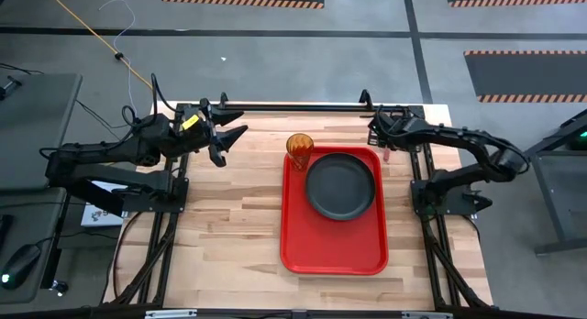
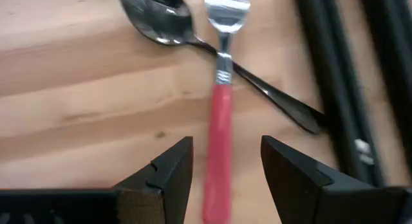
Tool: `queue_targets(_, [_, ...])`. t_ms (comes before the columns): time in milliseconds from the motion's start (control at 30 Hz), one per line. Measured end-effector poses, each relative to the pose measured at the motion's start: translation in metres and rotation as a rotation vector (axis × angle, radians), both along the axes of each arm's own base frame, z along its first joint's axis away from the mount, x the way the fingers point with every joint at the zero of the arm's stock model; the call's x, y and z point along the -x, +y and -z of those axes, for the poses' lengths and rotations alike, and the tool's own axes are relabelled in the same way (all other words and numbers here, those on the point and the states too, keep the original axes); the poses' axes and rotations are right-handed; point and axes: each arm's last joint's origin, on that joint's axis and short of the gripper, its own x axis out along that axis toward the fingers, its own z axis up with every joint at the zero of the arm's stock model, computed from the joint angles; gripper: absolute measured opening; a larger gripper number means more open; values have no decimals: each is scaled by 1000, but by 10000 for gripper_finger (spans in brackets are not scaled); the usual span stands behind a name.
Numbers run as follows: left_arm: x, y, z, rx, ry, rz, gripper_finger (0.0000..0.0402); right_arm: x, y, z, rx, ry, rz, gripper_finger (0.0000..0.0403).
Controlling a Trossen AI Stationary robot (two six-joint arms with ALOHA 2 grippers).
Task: Pick and place plate/cup/fork/spoon on tray
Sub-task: Put the pink fork on the red tray to the bottom of the black plate
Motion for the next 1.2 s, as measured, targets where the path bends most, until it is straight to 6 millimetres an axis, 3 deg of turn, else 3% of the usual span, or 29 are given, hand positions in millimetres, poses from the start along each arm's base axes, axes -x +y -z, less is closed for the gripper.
queue_targets(500, [0, 0, 0, 0, 0, 0, 211, -2, -30, 42, -125, 25, 18, 167])
queue_targets(633, [0, 0, 0, 1, 0, -5, 211, -2, -30, 43, -127, 36, 7, 125])
queue_targets(733, [0, 1, 0, 3, 0, -20, 211, -1, -31, 42, -140, 36, -31, 66])
queue_targets(800, [0, 1, 0, 6, 0, -38, 211, 0, -31, 40, -141, 31, -50, 28])
queue_targets(967, [1, 2, 0, 10, 0, -65, 211, 5, -25, 26, -120, 8, -83, 28])
queue_targets(1200, [1, 2, 0, 11, 0, -65, 211, 14, -16, -16, 42, -93, -108, 28])
